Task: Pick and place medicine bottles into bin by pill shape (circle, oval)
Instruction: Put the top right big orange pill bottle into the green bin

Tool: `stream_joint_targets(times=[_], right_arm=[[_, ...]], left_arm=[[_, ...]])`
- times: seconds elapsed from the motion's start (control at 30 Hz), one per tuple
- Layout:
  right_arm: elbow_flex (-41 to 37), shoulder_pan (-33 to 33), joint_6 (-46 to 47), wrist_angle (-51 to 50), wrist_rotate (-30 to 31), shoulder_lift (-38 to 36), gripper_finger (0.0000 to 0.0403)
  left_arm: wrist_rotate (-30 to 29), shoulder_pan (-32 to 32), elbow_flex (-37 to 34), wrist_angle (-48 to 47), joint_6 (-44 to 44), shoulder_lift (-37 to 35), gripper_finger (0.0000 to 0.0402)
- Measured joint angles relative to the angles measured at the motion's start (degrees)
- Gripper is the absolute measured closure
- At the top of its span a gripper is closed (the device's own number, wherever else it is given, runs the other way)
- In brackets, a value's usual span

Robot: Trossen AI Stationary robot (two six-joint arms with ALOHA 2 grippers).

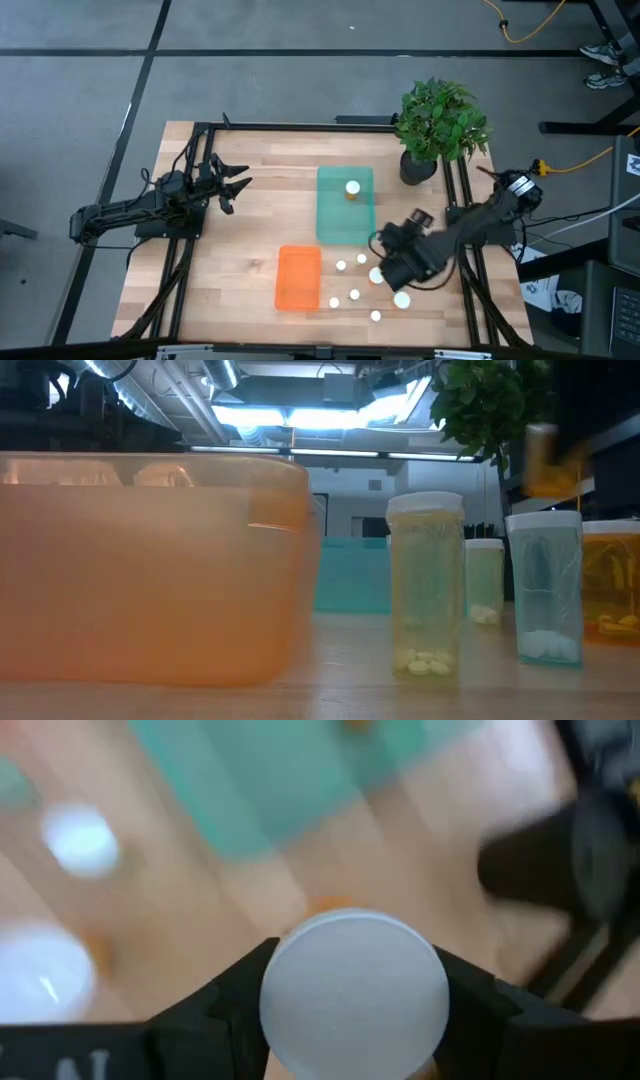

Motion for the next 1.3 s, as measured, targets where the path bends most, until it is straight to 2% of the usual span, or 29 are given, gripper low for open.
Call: stream_joint_targets(times=[0.1, 0.2, 0.33, 0.5, 0.73, 1.03, 1.3], right_arm=[[2.98, -4.61, -9.83, 4.04, 3.06, 0.00, 0.0199], [4.08, -9.87, -20.34, 11.48, 2.96, 0.00, 0.0202], [3.09, -17.26, -33.95, 24.49, -3.52, 0.30, 0.0201], [2.85, -26.14, -45.20, 33.81, -12.14, 2.66, 0.0201], [2.82, -35.68, -54.88, 39.31, -24.32, 9.10, 0.0200], [2.80, -39.92, -59.53, 46.00, -27.15, 17.37, 0.0199], [2.80, -41.57, -59.36, 46.81, -27.46, 18.07, 0.0190]], left_arm=[[0.00, -0.02, 0.00, 0.00, 0.00, 0.02, 0.0224], [0.00, -0.01, 0.00, 0.01, 0.01, 0.00, 0.0224], [-0.02, 0.00, 0.00, 0.00, 0.17, 0.02, 0.0224], [-0.01, -0.01, 0.00, 0.01, 0.17, 0.01, 0.0224], [-0.67, 0.00, 0.00, 0.02, 0.19, 0.02, 0.0224], [-1.65, 0.00, 0.02, 0.02, 0.20, 0.00, 0.0224], [-1.66, 0.00, 0.02, 0.02, 0.17, 0.02, 0.0224]])
